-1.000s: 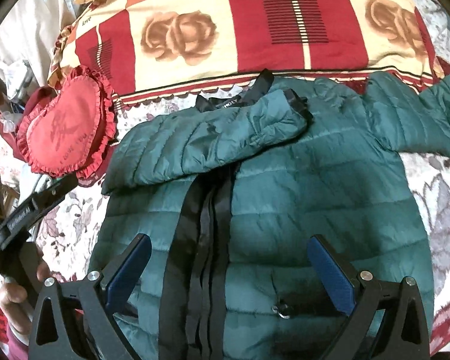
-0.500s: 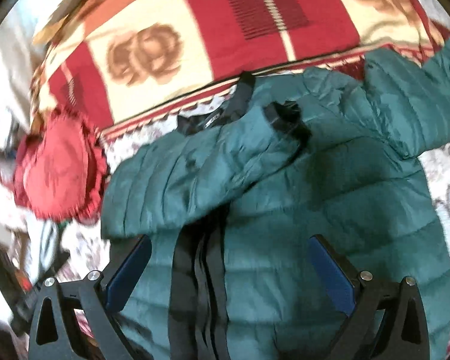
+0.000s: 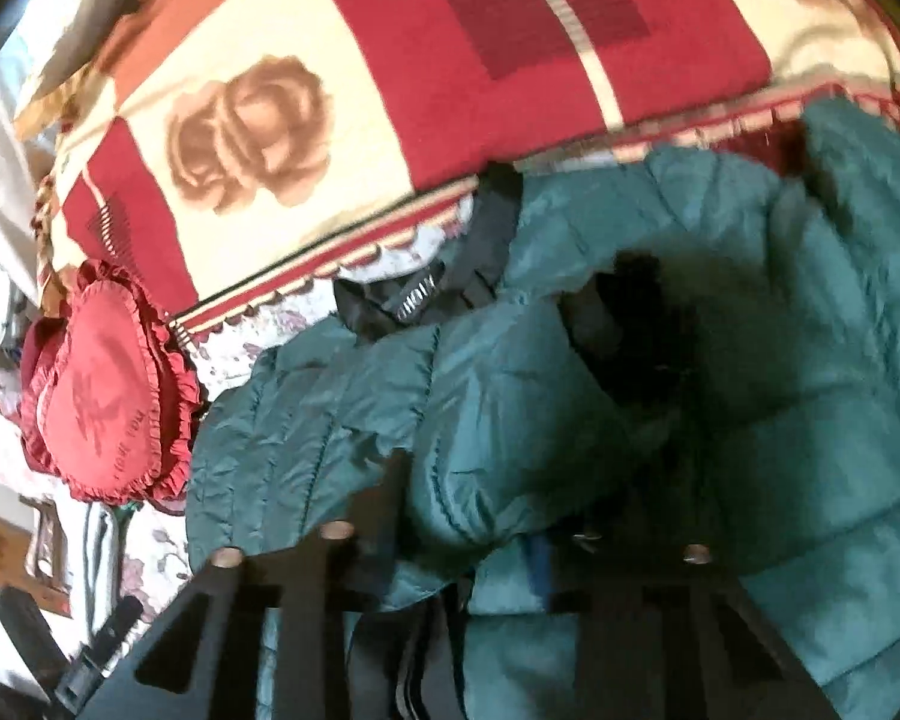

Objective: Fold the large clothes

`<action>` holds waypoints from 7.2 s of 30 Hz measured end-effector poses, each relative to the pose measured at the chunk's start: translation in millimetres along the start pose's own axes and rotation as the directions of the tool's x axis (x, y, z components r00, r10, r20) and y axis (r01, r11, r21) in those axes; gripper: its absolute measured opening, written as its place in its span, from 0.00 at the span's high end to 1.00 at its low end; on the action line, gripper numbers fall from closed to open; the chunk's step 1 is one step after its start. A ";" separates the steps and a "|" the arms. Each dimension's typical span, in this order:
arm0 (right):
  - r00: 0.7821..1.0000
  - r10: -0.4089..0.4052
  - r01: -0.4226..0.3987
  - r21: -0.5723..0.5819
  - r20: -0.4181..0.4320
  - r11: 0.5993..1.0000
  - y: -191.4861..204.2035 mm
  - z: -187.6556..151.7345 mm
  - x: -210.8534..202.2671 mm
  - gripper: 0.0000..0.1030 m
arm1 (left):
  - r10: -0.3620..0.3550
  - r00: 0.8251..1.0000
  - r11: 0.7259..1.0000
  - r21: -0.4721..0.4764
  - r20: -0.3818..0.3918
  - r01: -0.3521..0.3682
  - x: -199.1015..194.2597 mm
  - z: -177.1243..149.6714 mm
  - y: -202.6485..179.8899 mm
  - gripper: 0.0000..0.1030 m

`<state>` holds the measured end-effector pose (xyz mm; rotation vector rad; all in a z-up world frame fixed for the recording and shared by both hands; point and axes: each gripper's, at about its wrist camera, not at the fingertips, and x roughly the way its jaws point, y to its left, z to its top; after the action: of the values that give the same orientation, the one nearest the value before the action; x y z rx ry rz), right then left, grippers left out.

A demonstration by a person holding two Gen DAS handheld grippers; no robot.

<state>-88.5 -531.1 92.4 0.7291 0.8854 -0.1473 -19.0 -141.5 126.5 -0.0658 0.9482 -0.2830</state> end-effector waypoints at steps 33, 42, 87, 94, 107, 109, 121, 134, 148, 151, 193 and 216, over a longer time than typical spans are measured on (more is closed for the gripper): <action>0.965 -0.248 0.263 -0.281 0.090 0.923 6.2 24.0 -9.7 0.50 | 0.028 0.999 0.997 0.068 -0.019 -0.027 71.3 40.6 -86.1 0.10; 0.947 -0.319 0.312 -0.305 0.028 0.900 -20.2 10.7 43.6 0.50 | 0.042 0.992 0.997 0.074 -0.123 -0.033 121.5 22.0 -88.0 0.09; 0.961 -0.249 0.275 -0.324 0.119 0.905 -21.8 -36.8 -67.0 0.33 | -0.044 0.999 0.994 0.101 -0.013 0.045 54.9 -8.7 -106.7 0.03; 0.932 -0.312 0.356 -0.310 0.183 0.881 -44.9 -35.6 -97.7 0.28 | -0.102 0.994 0.982 0.154 -0.026 0.105 34.1 -22.6 -145.3 0.03; 0.876 -0.420 0.464 -0.182 0.236 0.867 -122.0 -6.9 -141.6 0.27 | -0.128 0.988 0.964 0.222 -0.089 0.145 32.3 -50.5 -183.8 0.03; 0.866 -0.438 0.479 -0.148 0.243 0.865 -136.3 -0.7 -148.1 0.27 | -0.132 0.986 0.963 0.224 -0.098 0.151 33.4 -52.4 -185.2 0.03; 0.797 -0.543 0.559 0.016 0.265 0.829 -207.8 28.8 -178.4 0.23 | -0.140 0.980 0.960 0.221 -0.142 0.169 43.9 -63.6 -188.6 0.03; 0.760 -0.582 0.554 0.180 0.291 0.813 -262.0 54.2 -208.9 0.17 | -0.177 0.972 0.956 0.207 -0.157 0.208 40.1 -62.2 -176.6 0.03; 0.751 -0.593 0.474 0.387 0.293 0.791 -323.9 87.3 -237.0 0.14 | -0.221 0.956 0.956 0.152 -0.192 0.251 38.3 -57.2 -158.7 0.03; 0.756 -0.585 0.452 0.411 0.294 0.792 -334.4 94.0 -237.1 0.14 | -0.230 0.953 0.958 0.126 -0.197 0.257 37.9 -55.9 -152.9 0.03; 0.859 -0.287 0.299 0.040 0.425 0.953 -195.0 92.8 -231.9 0.86 | -0.243 0.950 0.965 0.047 -0.197 0.256 15.3 -73.5 -111.0 0.03; 0.932 -0.137 0.194 -0.141 0.335 0.971 -89.1 72.3 -191.1 0.86 | -0.257 0.951 0.966 -0.012 -0.174 0.259 3.3 -79.1 -75.3 0.03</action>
<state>-199.7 -676.9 219.1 0.4505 0.6346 -0.3283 -97.0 -209.4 91.2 -0.1584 1.1132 -0.5433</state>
